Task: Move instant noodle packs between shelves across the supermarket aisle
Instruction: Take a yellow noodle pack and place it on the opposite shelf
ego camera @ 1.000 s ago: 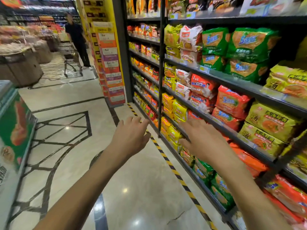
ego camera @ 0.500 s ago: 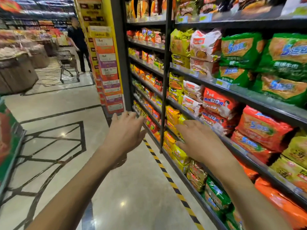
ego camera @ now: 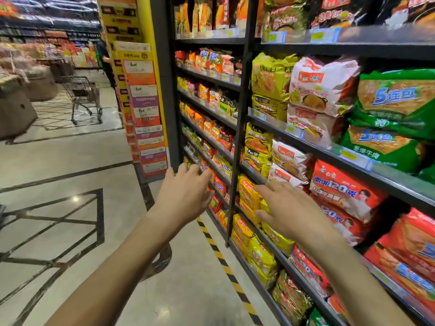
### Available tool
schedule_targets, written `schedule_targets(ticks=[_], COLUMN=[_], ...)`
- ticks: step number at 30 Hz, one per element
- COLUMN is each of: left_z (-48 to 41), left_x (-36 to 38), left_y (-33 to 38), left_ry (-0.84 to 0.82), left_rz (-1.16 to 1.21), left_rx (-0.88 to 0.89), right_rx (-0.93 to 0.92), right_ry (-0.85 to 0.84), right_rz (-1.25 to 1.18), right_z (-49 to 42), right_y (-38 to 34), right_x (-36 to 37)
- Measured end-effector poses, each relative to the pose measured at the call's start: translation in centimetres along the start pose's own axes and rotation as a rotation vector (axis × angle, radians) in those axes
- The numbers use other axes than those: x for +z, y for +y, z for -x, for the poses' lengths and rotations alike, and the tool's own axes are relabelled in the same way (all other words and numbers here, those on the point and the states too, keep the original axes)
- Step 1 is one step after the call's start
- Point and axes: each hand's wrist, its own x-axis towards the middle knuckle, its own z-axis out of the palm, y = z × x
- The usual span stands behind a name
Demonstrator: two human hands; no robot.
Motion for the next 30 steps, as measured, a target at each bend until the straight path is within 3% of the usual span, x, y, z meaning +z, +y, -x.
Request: schedule_targets(ticks=[6,16,30], left_z=[-10.2,-29.6,-49.0], left_x=[1.7,2.9,7.1], left_y=[-2.1,-6.4,-8.3], left_ry=[0.018,0.126,0.147], left_rz=[-0.007,-0.026,0.085], left_rx=[0.06,0.174,0.46], right_rx=[0.067,0.196,0.452], right_ry=[-0.027,0.073,0.025], right_rz=[0.04,0.055,0.081], right_z=[-9.4,-25.9,-38.2], right_y=[2.7,6.7,9.9], right_x=[0.0,-1.2,0.2])
